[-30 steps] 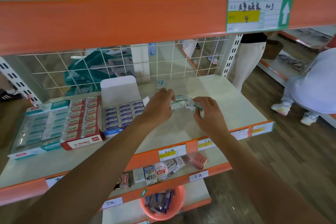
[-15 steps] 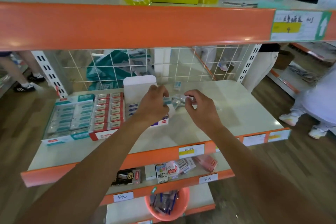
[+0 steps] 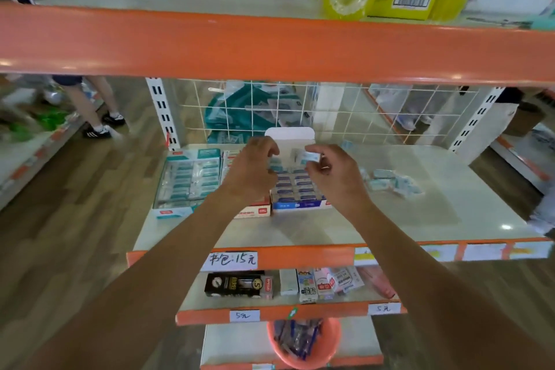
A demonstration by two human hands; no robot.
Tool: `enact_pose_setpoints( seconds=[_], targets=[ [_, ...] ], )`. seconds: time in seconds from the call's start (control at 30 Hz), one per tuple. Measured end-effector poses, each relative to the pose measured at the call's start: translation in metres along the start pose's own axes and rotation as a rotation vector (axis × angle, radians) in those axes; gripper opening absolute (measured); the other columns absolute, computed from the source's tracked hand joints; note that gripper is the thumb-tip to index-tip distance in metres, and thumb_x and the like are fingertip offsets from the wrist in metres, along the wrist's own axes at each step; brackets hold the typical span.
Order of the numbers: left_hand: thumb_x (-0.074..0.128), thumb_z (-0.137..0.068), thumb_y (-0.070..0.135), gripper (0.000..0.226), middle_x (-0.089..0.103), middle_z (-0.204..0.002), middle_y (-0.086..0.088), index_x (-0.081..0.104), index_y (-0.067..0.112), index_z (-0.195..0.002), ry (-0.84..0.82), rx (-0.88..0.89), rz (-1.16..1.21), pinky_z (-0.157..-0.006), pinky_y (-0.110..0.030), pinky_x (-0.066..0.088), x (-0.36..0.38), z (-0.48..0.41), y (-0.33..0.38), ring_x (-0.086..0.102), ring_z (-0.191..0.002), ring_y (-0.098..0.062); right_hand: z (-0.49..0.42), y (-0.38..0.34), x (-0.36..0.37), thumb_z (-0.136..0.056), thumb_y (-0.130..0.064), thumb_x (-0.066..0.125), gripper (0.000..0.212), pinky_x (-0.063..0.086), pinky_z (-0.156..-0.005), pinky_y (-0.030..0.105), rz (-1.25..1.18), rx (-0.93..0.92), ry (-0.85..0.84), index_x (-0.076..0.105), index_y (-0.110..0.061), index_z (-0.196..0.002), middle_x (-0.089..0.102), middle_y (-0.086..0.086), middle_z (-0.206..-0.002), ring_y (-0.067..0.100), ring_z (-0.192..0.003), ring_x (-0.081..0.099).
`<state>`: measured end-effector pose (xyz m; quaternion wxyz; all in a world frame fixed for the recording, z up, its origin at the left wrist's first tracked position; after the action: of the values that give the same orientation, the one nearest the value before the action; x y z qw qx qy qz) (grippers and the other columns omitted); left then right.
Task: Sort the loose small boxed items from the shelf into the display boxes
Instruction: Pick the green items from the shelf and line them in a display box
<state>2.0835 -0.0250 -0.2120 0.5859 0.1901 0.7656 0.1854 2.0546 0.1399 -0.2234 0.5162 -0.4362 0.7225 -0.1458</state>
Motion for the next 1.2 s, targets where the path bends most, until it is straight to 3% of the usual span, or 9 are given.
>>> enact_pose_setpoints(
  seconds=[0.17, 0.27, 0.5, 0.6, 0.7, 0.83, 0.97, 1.1, 1.2],
  targets=[
    [0.067, -0.079, 0.006, 0.028, 0.047, -0.096, 0.004, 0.049, 0.02, -0.095, 0.04, -0.06, 0.048, -0.056, -0.013, 0.034, -0.019, 0.009, -0.029, 0.049, -0.08, -0.011, -0.004, -0.018, 0.029, -0.082, -0.005, 0.072, 0.035, 0.057, -0.085, 0.034, -0.057, -0.014, -0.083, 0.064, -0.015, -0.114, 0.065, 0.007, -0.114, 0.019, -0.098, 0.068],
    [0.067, -0.082, 0.01, 0.025, 0.053, -0.098, 0.002, 0.059, 0.015, -0.104, 0.038, -0.078, 0.042, -0.057, -0.011, 0.036, -0.027, 0.012, -0.046, 0.051, -0.079, -0.01, -0.005, -0.031, 0.045, -0.082, -0.005, 0.072, 0.033, 0.057, -0.083, 0.041, -0.072, -0.026, -0.121, 0.064, -0.011, -0.112, 0.065, 0.009, -0.112, 0.023, -0.097, 0.067],
    [0.066, -0.084, 0.02, 0.03, 0.059, -0.108, -0.002, 0.065, 0.013, -0.113, 0.002, -0.19, 0.008, -0.059, -0.015, 0.044, -0.044, 0.022, -0.085, 0.058, -0.08, -0.016, -0.012, -0.063, 0.074, -0.084, -0.009, 0.07, 0.034, 0.056, -0.084, 0.033, -0.055, -0.076, -0.188, 0.064, -0.01, -0.117, 0.064, 0.007, -0.11, 0.02, -0.092, 0.065],
    [0.064, -0.081, 0.019, 0.026, 0.059, -0.106, -0.002, 0.067, 0.015, -0.106, -0.004, -0.198, -0.04, -0.077, -0.023, 0.047, -0.057, 0.027, -0.101, 0.057, -0.088, -0.018, -0.012, -0.074, 0.085, -0.082, -0.011, 0.072, 0.033, 0.052, -0.076, 0.019, -0.045, -0.087, -0.216, 0.066, -0.013, -0.115, 0.063, 0.001, -0.102, 0.012, -0.082, 0.062],
    [0.067, -0.08, 0.019, 0.032, 0.058, -0.107, 0.001, 0.066, 0.018, -0.112, -0.038, -0.193, -0.088, -0.08, -0.022, 0.043, -0.065, 0.034, -0.114, 0.053, -0.092, -0.015, -0.011, -0.081, 0.098, -0.084, -0.015, 0.072, 0.033, 0.04, -0.07, 0.007, -0.012, -0.101, -0.277, 0.065, -0.017, -0.117, 0.06, -0.005, -0.1, 0.003, -0.078, 0.055],
    [0.068, -0.079, 0.019, 0.029, 0.064, -0.107, 0.003, 0.07, 0.02, -0.108, -0.134, -0.15, -0.17, -0.073, -0.02, 0.042, -0.072, 0.041, -0.127, 0.054, -0.087, -0.011, -0.01, -0.088, 0.114, -0.086, -0.019, 0.069, 0.033, 0.044, -0.072, 0.017, 0.014, -0.113, -0.336, 0.065, -0.018, -0.119, 0.057, -0.007, -0.097, 0.003, -0.078, 0.052],
    [0.073, -0.08, 0.025, 0.026, 0.066, -0.106, 0.007, 0.071, 0.02, -0.105, -0.229, -0.128, -0.182, -0.065, -0.014, 0.038, -0.075, 0.047, -0.136, 0.052, -0.082, -0.007, -0.009, -0.093, 0.125, -0.086, -0.022, 0.069, 0.033, 0.048, -0.083, 0.027, 0.052, -0.128, -0.356, 0.065, -0.018, -0.119, 0.064, -0.001, -0.109, 0.009, -0.091, 0.056],
    [0.076, -0.079, 0.024, 0.026, 0.068, -0.106, 0.003, 0.072, 0.017, -0.104, -0.307, -0.11, -0.129, -0.056, -0.003, 0.033, -0.074, 0.049, -0.145, 0.054, -0.079, -0.006, -0.008, -0.095, 0.132, -0.087, -0.023, 0.069, 0.034, 0.042, -0.081, 0.021, 0.074, -0.134, -0.393, 0.065, -0.017, -0.12, 0.064, 0.0, -0.117, 0.01, -0.095, 0.056],
    [0.076, -0.08, 0.025, 0.028, 0.067, -0.108, 0.003, 0.072, 0.017, -0.106, -0.338, -0.122, -0.129, -0.057, -0.005, 0.035, -0.073, 0.049, -0.152, 0.055, -0.082, -0.008, -0.007, -0.095, 0.135, -0.088, -0.023, 0.068, 0.034, 0.043, -0.081, 0.021, 0.086, -0.13, -0.432, 0.064, -0.016, -0.121, 0.064, 0.001, -0.12, 0.012, -0.099, 0.058]
  ],
)
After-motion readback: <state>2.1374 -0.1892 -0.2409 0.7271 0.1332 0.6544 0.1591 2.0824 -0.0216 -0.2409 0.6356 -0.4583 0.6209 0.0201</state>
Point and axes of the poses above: each hand's wrist, its own z-axis away from the middle knuckle, its own x-axis out of the palm, y = z × x, the point moved 4 cm from there along -z, towards the middle knuckle
